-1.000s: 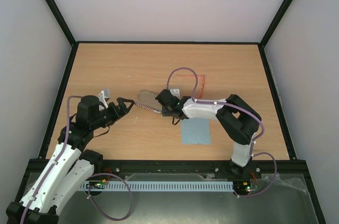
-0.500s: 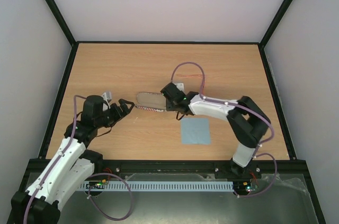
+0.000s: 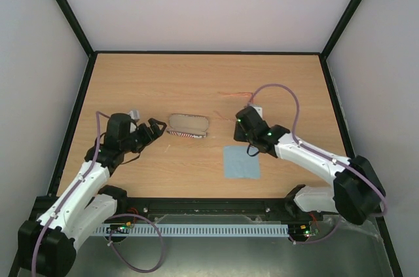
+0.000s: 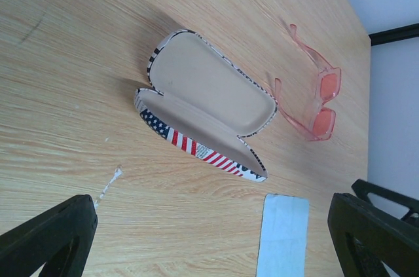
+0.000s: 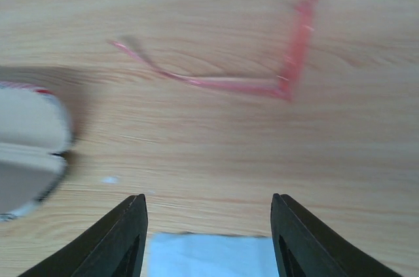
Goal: Organize the sunglasses
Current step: Adjust the sunglasses case at the center of the board, then move the sunglasses case at the center of the board.
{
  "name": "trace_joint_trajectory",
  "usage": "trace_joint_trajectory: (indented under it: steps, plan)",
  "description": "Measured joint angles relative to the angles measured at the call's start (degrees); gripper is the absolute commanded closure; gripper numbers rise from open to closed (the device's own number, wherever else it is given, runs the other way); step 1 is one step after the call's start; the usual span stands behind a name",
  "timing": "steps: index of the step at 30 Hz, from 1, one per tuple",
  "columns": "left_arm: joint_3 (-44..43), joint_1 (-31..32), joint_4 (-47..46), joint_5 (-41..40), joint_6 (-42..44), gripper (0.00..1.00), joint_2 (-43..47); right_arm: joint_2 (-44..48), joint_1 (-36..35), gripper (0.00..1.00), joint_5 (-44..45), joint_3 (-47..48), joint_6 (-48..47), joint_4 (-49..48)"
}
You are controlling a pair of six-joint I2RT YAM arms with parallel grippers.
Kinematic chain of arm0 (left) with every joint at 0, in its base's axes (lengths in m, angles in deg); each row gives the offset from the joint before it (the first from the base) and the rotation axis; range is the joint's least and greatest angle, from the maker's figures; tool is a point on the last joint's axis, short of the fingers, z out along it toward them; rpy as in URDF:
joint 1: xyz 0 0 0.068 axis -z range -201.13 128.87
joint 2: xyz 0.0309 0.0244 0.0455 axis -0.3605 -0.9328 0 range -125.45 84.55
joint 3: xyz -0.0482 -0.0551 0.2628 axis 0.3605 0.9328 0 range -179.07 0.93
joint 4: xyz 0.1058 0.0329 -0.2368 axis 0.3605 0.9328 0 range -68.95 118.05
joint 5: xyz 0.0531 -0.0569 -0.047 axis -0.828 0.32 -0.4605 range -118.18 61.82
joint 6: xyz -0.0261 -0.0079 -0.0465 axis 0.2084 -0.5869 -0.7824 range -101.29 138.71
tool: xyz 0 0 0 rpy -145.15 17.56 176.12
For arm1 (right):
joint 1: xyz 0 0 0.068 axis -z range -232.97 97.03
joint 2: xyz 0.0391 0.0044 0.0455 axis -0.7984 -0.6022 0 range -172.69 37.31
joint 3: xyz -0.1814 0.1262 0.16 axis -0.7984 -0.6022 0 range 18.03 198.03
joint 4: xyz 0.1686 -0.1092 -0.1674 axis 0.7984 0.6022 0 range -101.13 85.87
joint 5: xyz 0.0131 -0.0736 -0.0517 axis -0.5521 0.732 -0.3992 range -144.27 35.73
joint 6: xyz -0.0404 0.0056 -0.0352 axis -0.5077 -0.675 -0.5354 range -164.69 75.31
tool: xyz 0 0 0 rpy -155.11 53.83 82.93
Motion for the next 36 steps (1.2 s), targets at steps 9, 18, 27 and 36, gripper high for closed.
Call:
trace_joint_trajectory:
  steps: [9,18,27,36]
  plan:
    - [-0.1,3.5,1.2,-0.1,0.4,0.01,3.2,10.2,9.6,0.43,-3.6,-13.1,1.3,0.6]
    - [-0.7,23.1,5.5,-10.8,-2.7,0.01,4.7,11.8,12.9,0.43,-7.3,-15.2,3.7,-0.8]
    - [-0.4,17.3,6.3,-15.2,-2.6,0.02,5.5,11.5,13.0,0.45,-9.3,-15.2,3.5,-1.4]
    - [-0.4,1.6,1.1,-10.3,1.7,0.36,-4.6,6.9,13.0,0.45,-12.0,-12.8,2.8,-2.0]
